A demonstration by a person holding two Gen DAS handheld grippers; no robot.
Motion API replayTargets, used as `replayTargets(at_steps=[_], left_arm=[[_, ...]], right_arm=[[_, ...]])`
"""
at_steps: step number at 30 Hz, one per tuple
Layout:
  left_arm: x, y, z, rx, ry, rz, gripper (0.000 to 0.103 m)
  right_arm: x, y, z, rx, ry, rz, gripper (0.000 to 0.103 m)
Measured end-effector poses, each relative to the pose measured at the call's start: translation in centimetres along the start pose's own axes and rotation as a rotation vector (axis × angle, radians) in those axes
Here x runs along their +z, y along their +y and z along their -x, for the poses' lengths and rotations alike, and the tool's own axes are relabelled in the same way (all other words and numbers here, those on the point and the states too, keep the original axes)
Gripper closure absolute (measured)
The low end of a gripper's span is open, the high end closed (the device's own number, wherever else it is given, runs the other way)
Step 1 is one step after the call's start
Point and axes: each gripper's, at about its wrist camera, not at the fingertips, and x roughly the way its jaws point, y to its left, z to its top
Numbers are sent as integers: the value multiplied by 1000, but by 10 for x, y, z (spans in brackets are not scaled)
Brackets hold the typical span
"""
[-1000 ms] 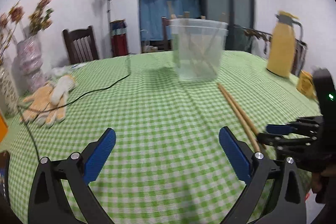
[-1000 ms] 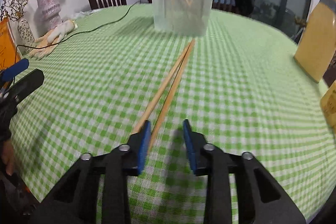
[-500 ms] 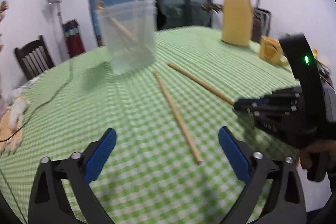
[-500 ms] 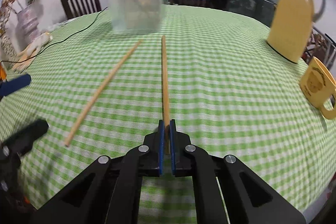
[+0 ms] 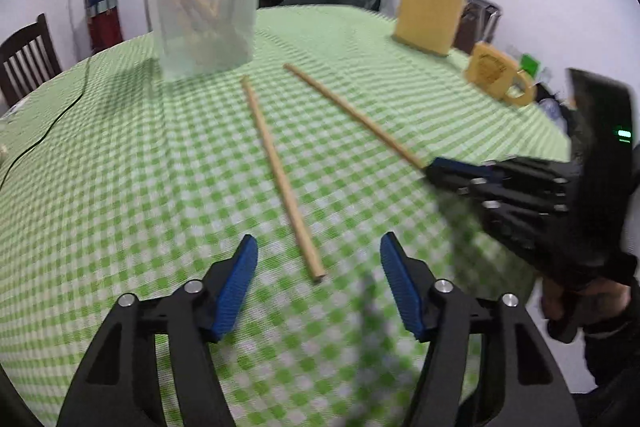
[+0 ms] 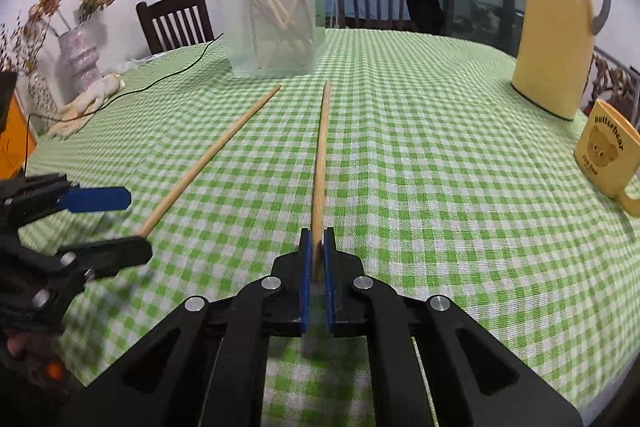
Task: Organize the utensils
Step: 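Close the left tool on the last chopstick while the right tool regrips its chopstick, then lift both held chopsticks and carry them over the clear container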
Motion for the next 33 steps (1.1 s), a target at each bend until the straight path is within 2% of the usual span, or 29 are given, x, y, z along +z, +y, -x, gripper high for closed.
replayTargets(at_steps=[1, 3, 5, 7, 9, 11, 13, 16, 17, 21, 25, 26, 28, 29, 31, 33], left_arm=[[1, 2, -3, 10, 10, 10, 56], [4, 2, -5, 14, 8, 12, 74], [7, 0, -8, 26, 18, -7, 79], [10, 1, -11, 72, 22, -17, 97], [13, 15, -10, 120, 30, 28, 99], [13, 30, -6, 128, 35, 83, 99], [11, 37, -3, 157, 36, 91, 99], [9, 40, -2, 139, 30, 86, 99], [8, 39, -2, 131, 30, 77, 97], [3, 32, 0, 80, 28, 53, 74], [0, 26, 0, 66, 22, 31, 71], [-1, 25, 1, 64, 23, 28, 71], [1, 26, 0, 55, 25, 35, 73], [2, 28, -2, 68, 20, 51, 85], [2, 36, -3, 93, 11, 91, 99], [1, 42, -1, 74, 12, 131, 99]], right_arm=[[-2, 0, 2, 6, -5, 7, 96], [-3, -3, 3, 31, -10, 2, 88], [-3, -5, 4, 42, -17, -1, 72], [-4, -4, 4, 39, -24, 8, 72], [-5, -4, 4, 25, -26, 20, 72], [-6, -3, 4, 14, -28, 31, 72], [-7, -2, 4, 7, -32, 39, 72], [-8, -2, 3, 7, -36, 44, 72], [-8, -2, 3, 6, -35, 47, 72], [-8, -2, 4, 7, -34, 42, 72], [-10, 1, 6, 0, -36, 56, 73], [-10, 2, 6, 8, -31, 54, 81], [-8, 4, 5, 20, -21, 53, 92], [-7, 5, 4, 21, -18, 52, 96], [-5, 8, 3, 19, -15, 52, 98], [-5, 12, 3, 15, -11, 57, 98]])
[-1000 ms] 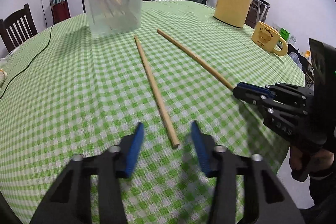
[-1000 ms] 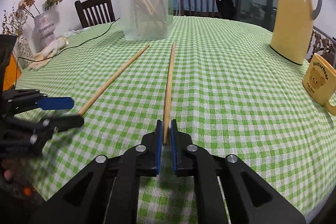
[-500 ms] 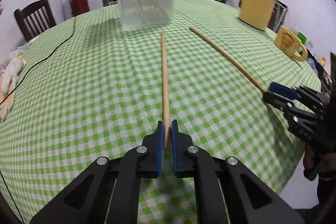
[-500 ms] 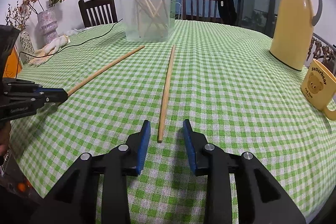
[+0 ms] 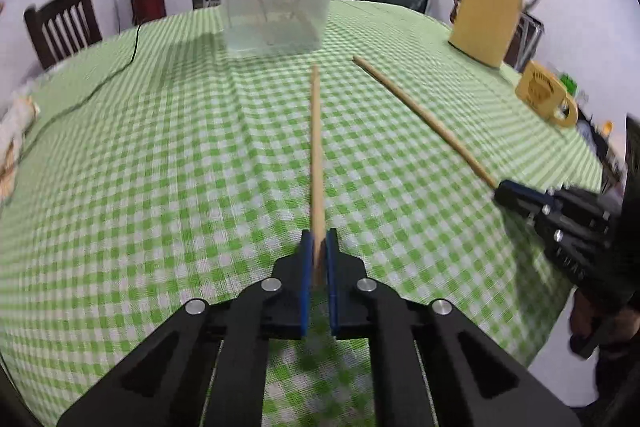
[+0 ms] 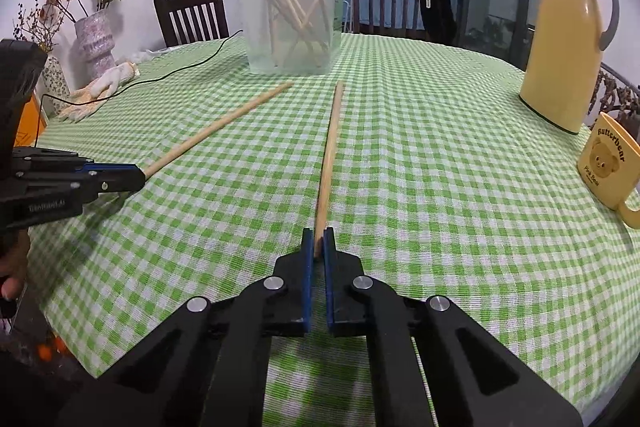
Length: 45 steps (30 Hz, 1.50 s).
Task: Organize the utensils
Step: 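Lift both held chopsticks and carry them over the clear container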
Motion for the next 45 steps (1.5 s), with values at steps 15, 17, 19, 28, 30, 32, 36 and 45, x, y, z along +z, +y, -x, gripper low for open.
replayTargets(at_steps=[15, 17, 19, 28, 30, 32, 36, 45], left_arm=[[9, 13, 81, -7, -145, 29, 99], [12, 14, 95, -17, -174, 26, 99], [14, 16, 105, -30, -197, 29, 99], [27, 19, 143, -61, -266, -4, 99], [32, 19, 148, -56, -277, -14, 99], [37, 21, 152, -54, -283, -20, 99], [46, 23, 158, -40, -304, -30, 99], [88, 30, 170, -57, -358, -61, 99]], right_arm=[[39, 9, 48, -4, -151, 51, 99], [45, 12, 58, 0, -182, 60, 99], [51, 14, 66, 7, -203, 67, 99], [76, 18, 90, -6, -280, 106, 99], [82, 16, 94, -8, -292, 108, 99], [88, 17, 96, -11, -304, 113, 99], [96, 15, 97, -13, -315, 120, 99], [123, 13, 96, 32, -328, 137, 99]])
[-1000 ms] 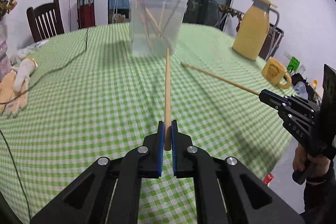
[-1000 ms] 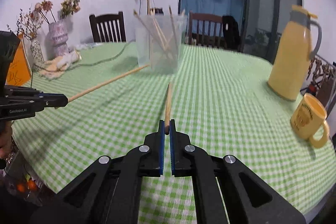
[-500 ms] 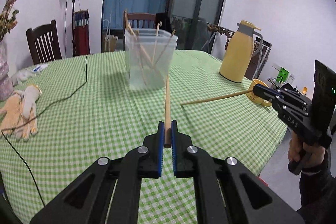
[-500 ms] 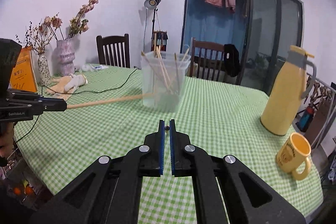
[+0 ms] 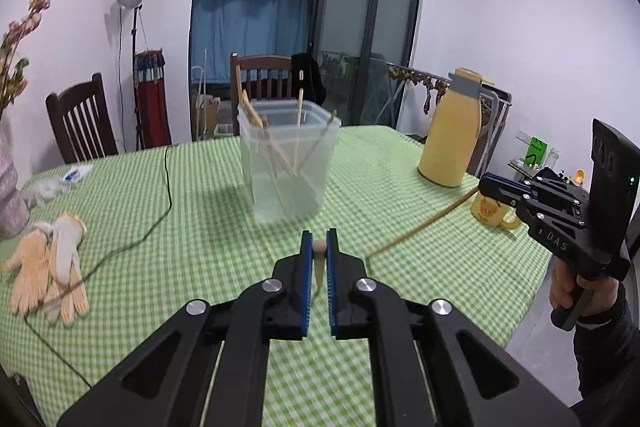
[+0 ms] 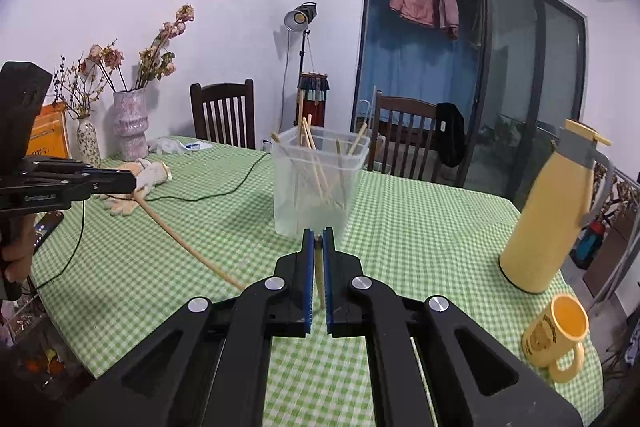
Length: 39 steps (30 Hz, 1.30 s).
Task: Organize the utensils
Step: 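Lift both held chopsticks and carry them over the clear container, then lower both chopsticks into the clear container and open both tools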
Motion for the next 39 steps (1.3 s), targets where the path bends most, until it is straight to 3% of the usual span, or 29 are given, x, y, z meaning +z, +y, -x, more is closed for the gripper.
replayTargets(at_steps=[7, 13, 19, 22, 25, 29, 33, 39], left_arm=[[55, 12, -14, -59, -6, -9, 99], [144, 13, 7, -97, -110, -83, 99], [245, 20, -2, -15, -168, -148, 99], [270, 28, -18, 36, -173, -150, 99], [281, 32, -40, 63, -155, -163, 99], [277, 41, -78, 86, -106, -170, 99], [254, 54, -125, 106, -28, -185, 99], [231, 75, -182, 76, 62, -149, 99]], right_arm=[[42, -18, -20, 71, 24, -27, 99], [112, -27, -15, 108, -46, 24, 99], [205, -42, -20, 122, -162, 29, 99], [228, -45, -30, 95, -220, 27, 99], [240, -49, -54, 70, -233, 18, 99], [235, -55, -101, 60, -180, -8, 99], [222, -55, -146, 61, -113, -15, 99], [201, -57, -195, 68, -11, -25, 99]])
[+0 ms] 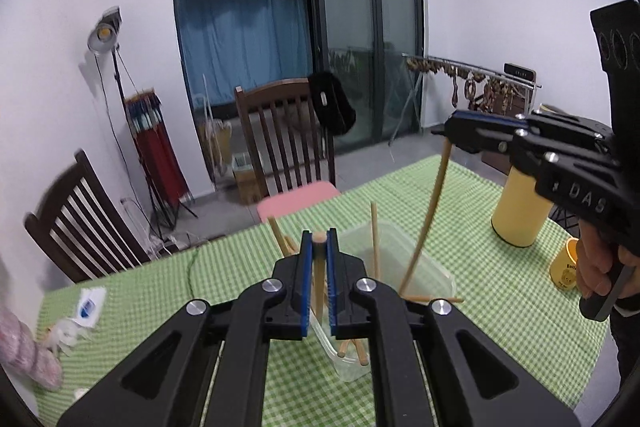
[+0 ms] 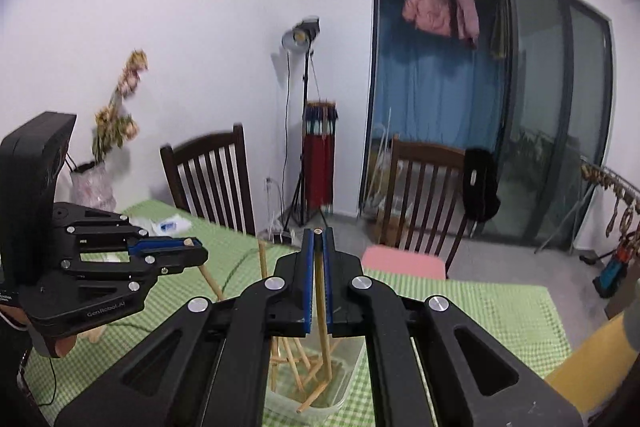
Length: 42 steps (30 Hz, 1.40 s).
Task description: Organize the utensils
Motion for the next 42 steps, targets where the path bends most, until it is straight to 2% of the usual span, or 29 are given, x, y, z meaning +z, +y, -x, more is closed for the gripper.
replayTargets(at_steps=[5, 11, 14, 17, 21, 23, 24, 25, 26, 27, 28, 29, 30, 32, 35, 42], left_arm=[[-13, 0, -24, -38, 56, 6, 99], [-19, 2, -29, -56, 82, 16, 98], [-17, 3, -19, -54, 76, 21, 98], [-14, 3, -1, -40, 55, 32, 92], [-11, -4, 24, -38, 39, 30, 88], [-10, -8, 40, -34, 26, 28, 82], [-10, -10, 47, -29, 20, 27, 76], [-10, -12, 56, -22, 14, 28, 70], [-10, -13, 62, -14, 8, 30, 56], [-12, -14, 72, 2, -8, 36, 49], [-14, -14, 78, 15, -18, 38, 48], [-16, -15, 84, 29, -20, 40, 46], [-17, -15, 88, 35, -17, 43, 39], [-21, -14, 98, 57, -18, 66, 29], [-26, -13, 111, 87, -32, 86, 23], [-35, -19, 138, 100, -51, 92, 20]], right_arm=[[-18, -2, -32, 21, 126, -22, 98], [-23, -6, -38, 49, 176, -69, 98], [-20, -7, -30, 46, 174, -77, 98], [-15, -6, -18, 36, 163, -74, 98], [-10, -6, 3, 13, 164, -64, 98], [-10, -7, 12, -3, 172, -60, 98], [-11, -8, 16, -7, 178, -58, 97], [-11, -8, 22, -8, 184, -56, 95], [-12, -9, 27, -12, 188, -54, 79], [-12, -10, 31, -19, 194, -48, 64], [-14, -11, 36, -41, 198, -38, 37], [-16, -13, 43, -79, 186, -28, 34], [-18, -16, 48, -106, 183, -22, 34], [-21, -21, 56, -121, 198, -28, 32], [-24, -26, 70, -162, 195, -40, 23], [-26, -14, 97, -188, 175, -18, 20]])
